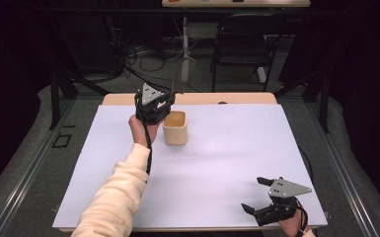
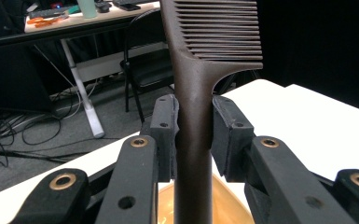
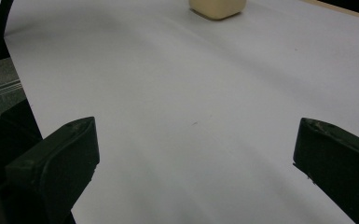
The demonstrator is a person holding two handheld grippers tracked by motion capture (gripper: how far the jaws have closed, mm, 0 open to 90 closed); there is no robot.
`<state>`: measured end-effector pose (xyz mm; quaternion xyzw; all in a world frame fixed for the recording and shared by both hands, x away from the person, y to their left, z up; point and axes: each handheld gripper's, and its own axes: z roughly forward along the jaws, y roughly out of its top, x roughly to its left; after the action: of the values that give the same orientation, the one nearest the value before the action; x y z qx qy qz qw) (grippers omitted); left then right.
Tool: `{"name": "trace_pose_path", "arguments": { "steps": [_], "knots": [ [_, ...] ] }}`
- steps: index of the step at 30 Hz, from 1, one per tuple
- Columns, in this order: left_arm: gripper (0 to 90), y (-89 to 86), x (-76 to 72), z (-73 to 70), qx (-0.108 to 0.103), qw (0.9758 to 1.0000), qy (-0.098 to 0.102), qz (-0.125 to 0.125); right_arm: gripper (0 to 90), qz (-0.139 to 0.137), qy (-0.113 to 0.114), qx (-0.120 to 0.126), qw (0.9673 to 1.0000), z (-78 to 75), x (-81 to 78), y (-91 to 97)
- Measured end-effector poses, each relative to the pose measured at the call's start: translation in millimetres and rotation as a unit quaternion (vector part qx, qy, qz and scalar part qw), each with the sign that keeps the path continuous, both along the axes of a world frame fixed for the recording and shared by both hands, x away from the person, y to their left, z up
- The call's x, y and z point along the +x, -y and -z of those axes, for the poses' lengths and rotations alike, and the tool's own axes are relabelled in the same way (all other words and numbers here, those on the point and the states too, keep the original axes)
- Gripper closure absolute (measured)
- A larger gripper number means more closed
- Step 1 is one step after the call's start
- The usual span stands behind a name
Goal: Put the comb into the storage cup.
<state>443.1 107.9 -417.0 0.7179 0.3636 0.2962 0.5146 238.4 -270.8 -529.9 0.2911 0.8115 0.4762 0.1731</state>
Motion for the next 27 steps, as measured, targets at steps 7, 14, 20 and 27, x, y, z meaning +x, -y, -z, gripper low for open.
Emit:
{"name": "trace_pose_path", "arguments": {
  "steps": [7, 14, 20, 27],
  "knots": [
    [71.8, 2.0, 2.9, 0.2, 0.000, 1.0000, 0.003, 0.000, 0.0, 0.000, 0.000, 0.000, 1.0000, 0.0, 0.0, 0.1],
    [71.8, 3.4, 5.7, 1.2, -0.004, 1.0000, 0.008, 0.000, 0.0, 0.000, 0.001, 0.000, 1.0000, -0.1, -0.1, 0.2],
    [71.8, 4.0, 9.3, 3.4, -0.001, 0.9999, 0.007, -0.009, 0.0, -0.001, 0.000, 0.001, 1.0000, -0.1, 0.0, 0.2],
    [71.9, 4.3, 11.6, 6.1, -0.016, 0.9997, 0.015, -0.014, 0.0, -0.001, 0.001, 0.001, 1.0000, -0.2, -0.1, 0.4]
  ]
}}
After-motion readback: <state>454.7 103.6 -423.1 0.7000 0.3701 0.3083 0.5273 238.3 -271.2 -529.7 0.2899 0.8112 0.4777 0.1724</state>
